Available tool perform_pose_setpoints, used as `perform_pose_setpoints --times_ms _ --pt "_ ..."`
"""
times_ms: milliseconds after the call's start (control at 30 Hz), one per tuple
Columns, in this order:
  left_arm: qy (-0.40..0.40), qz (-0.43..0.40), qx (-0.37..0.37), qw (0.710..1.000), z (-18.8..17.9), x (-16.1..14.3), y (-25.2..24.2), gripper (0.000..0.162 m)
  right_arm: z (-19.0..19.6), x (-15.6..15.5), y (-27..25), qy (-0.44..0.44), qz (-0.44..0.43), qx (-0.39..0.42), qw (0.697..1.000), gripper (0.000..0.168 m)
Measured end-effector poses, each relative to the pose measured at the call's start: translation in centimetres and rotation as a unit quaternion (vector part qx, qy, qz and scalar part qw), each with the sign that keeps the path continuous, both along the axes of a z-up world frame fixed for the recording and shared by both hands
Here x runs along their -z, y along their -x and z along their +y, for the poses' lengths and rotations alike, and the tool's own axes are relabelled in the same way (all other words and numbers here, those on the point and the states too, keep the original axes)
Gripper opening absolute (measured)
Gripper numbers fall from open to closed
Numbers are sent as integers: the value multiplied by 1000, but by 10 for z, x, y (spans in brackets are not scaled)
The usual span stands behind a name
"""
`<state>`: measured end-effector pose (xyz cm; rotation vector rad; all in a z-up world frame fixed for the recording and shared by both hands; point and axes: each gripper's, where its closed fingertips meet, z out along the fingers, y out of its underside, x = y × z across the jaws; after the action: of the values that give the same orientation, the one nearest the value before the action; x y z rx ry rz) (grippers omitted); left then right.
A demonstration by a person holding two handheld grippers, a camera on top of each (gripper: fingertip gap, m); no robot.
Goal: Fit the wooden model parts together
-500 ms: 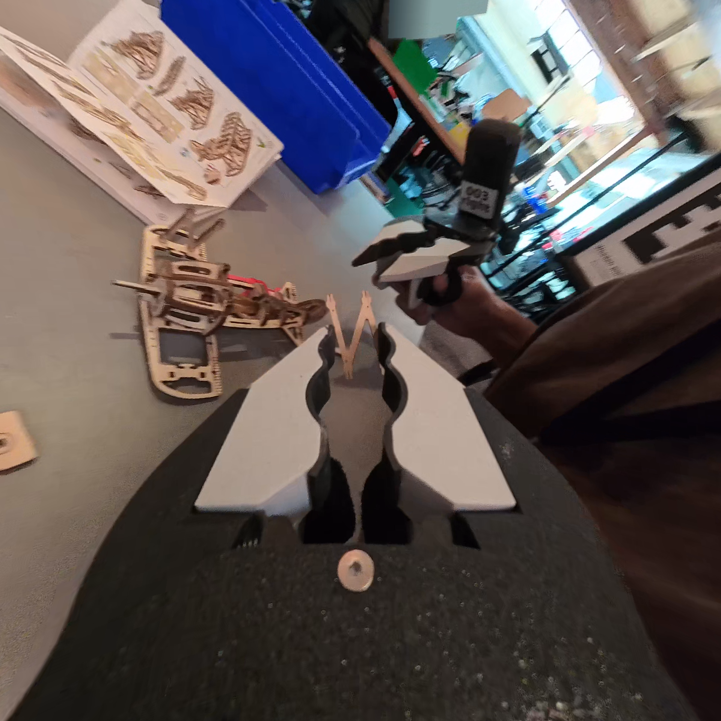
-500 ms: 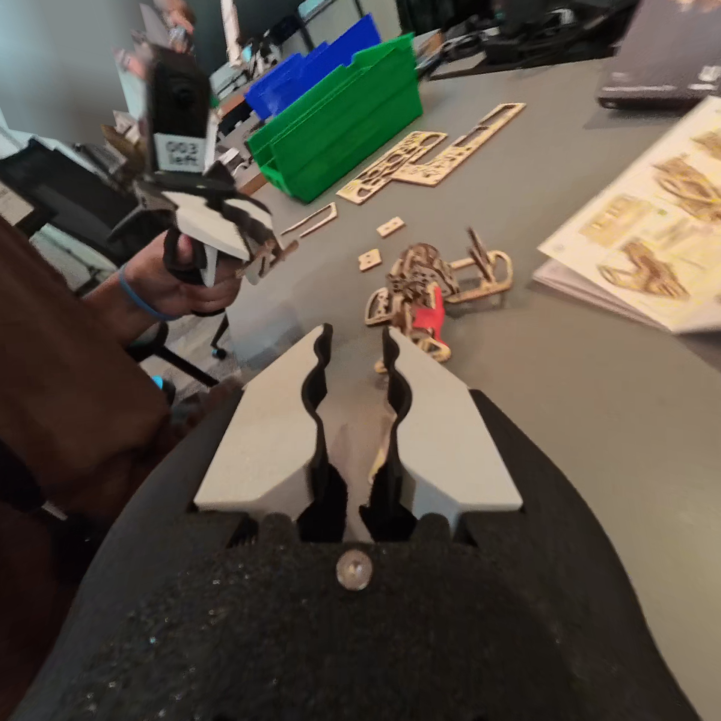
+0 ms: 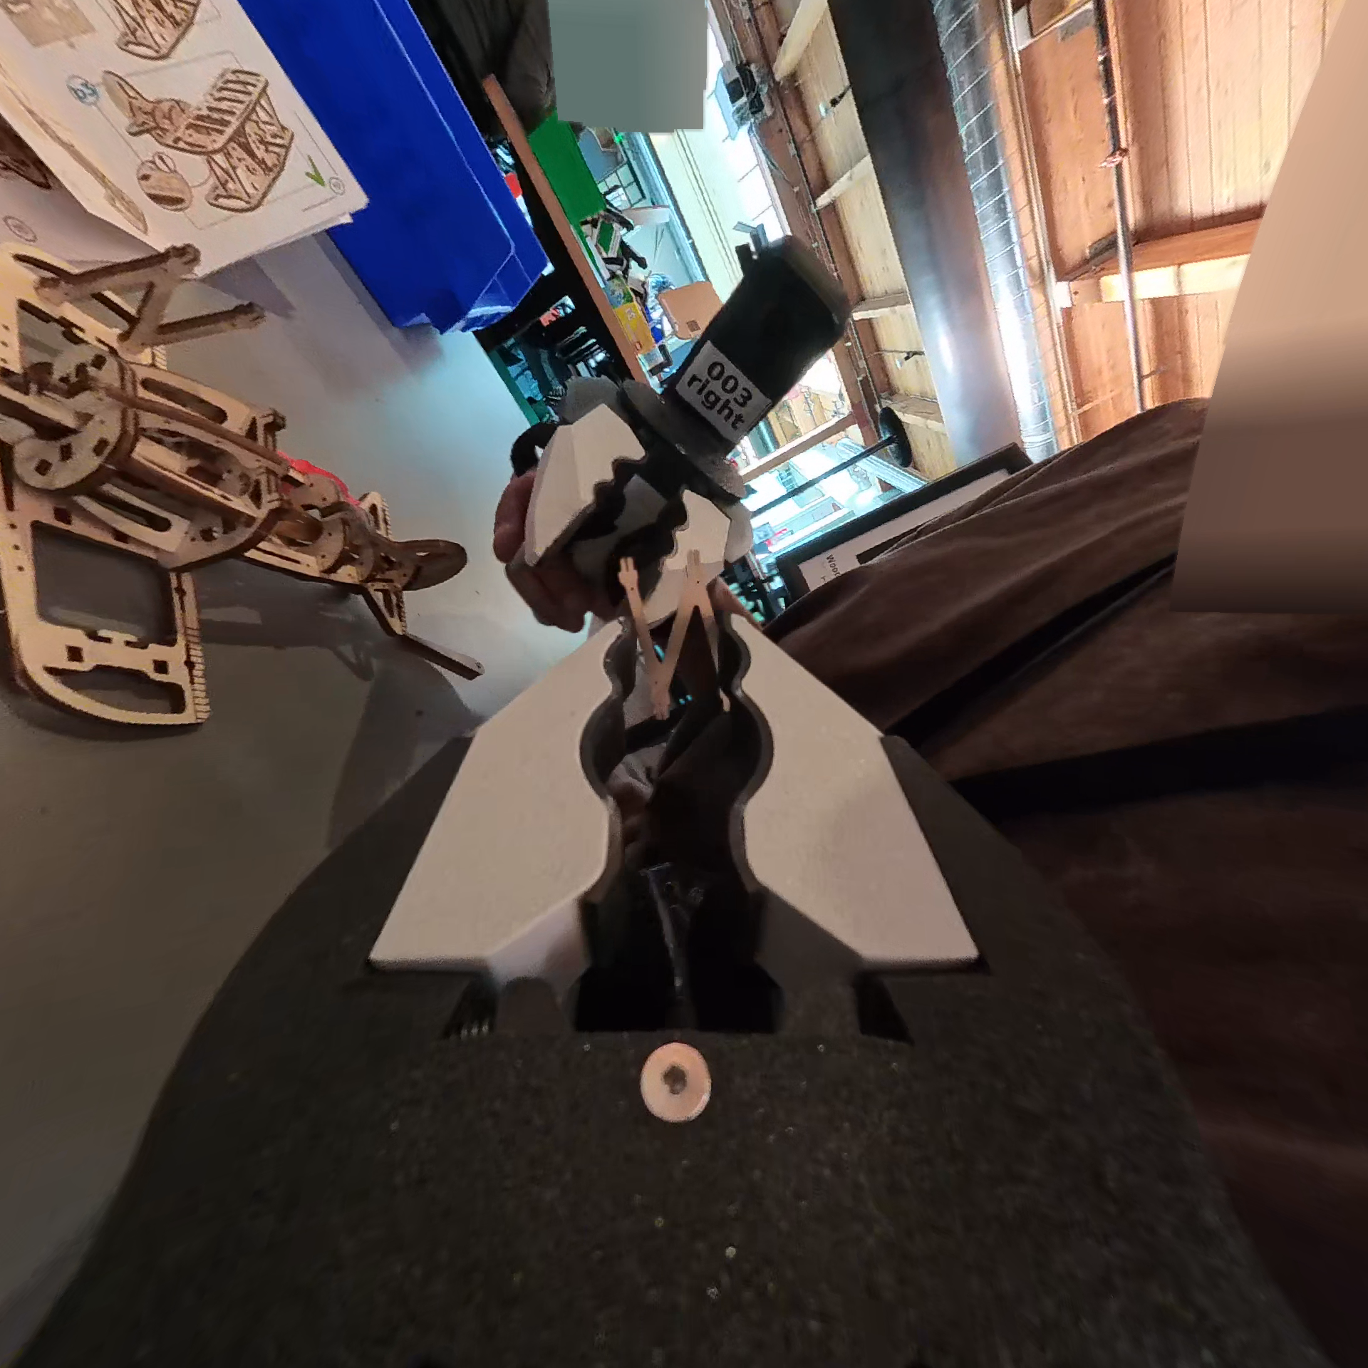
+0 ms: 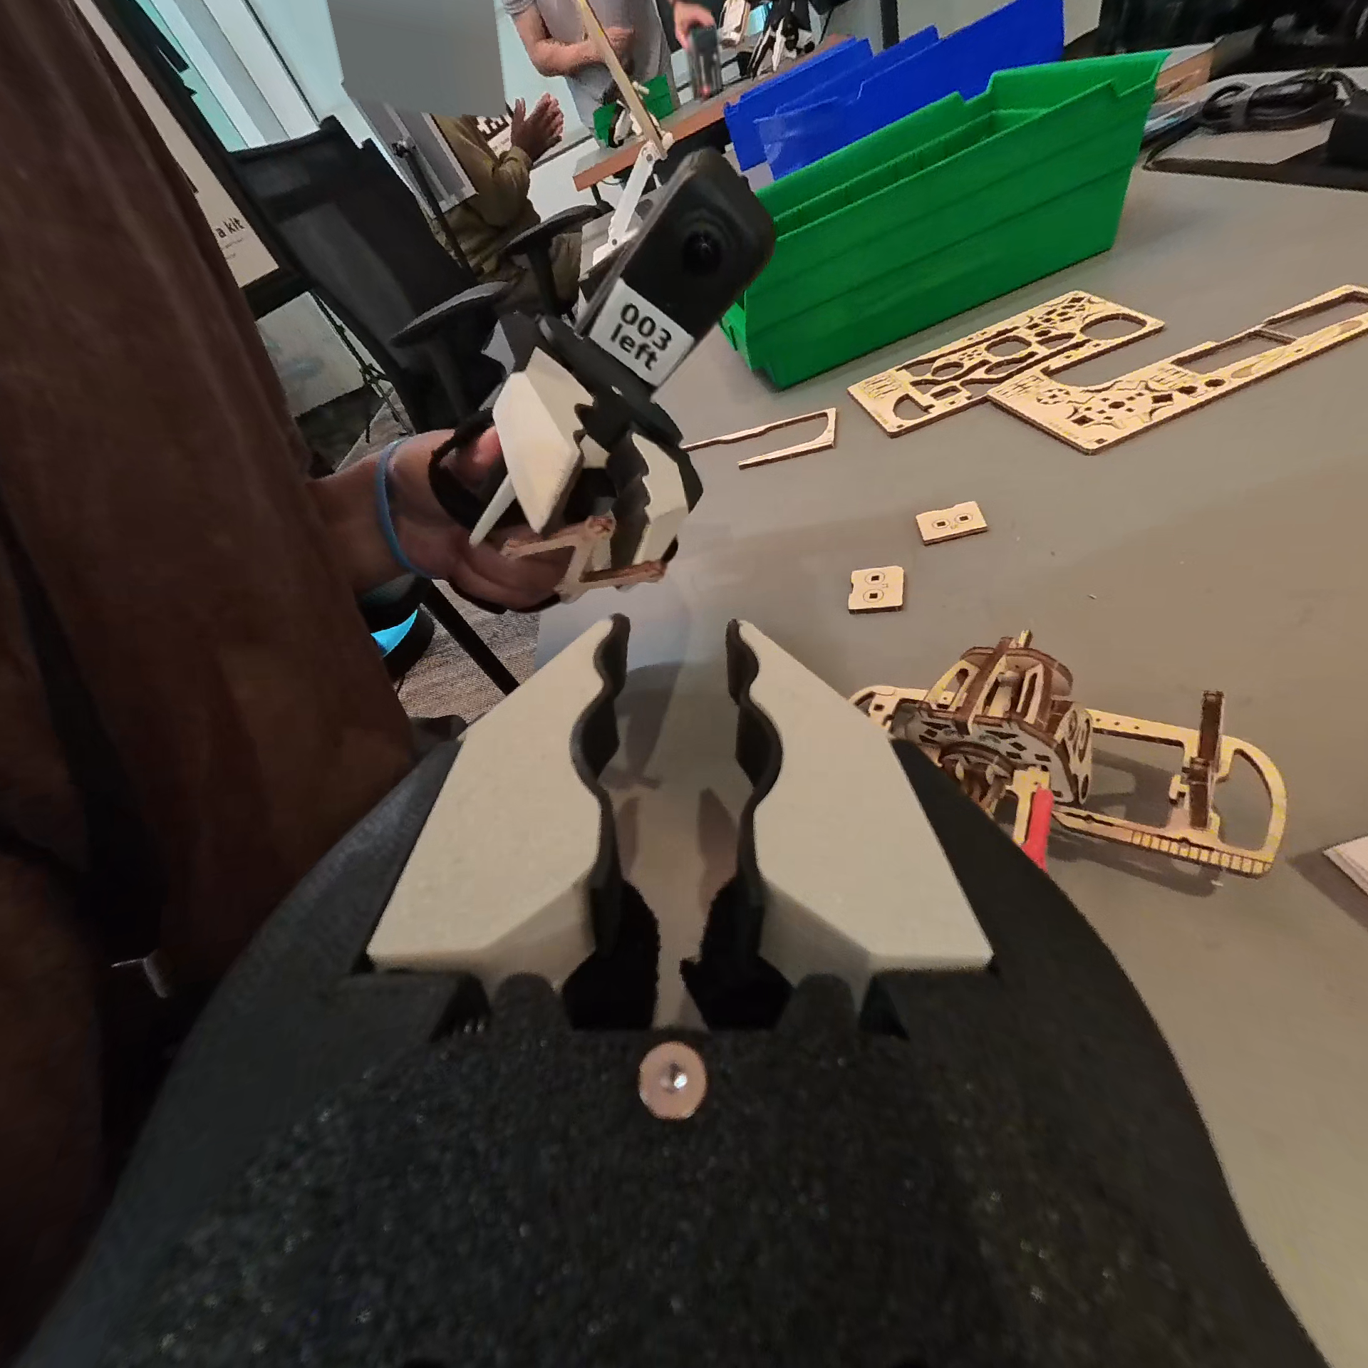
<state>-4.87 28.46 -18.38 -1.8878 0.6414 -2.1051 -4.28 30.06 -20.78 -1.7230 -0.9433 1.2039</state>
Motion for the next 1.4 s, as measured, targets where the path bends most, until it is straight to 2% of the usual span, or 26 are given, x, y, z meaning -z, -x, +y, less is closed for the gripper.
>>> perform_pose_setpoints --times_ms 200,367,567,1033,1300,1400 --pt "39 -33 14 999 -3 -6 -1 18 -2 -2 3 -7 -1 -6 1000 25" --pt "19 -1 15 1000 -5 3 -4 18 -6 -1 5 -2 -1 -11 1000 23" --pt "42 -16 28 999 -7 1 -5 18 -18 0 12 -3 3 -35 999 23" --pt "62 -45 43 996 -10 -6 -3 18 -17 -13 12 -7 28 -40 999 23" --pt "57 -29 33 997 -6 -1 -2 18 -12 -9 10 8 26 -31 999 24" --pt "12 22 11 1000 -2 11 -3 18 -9 0 7 19 9 -20 1000 24"
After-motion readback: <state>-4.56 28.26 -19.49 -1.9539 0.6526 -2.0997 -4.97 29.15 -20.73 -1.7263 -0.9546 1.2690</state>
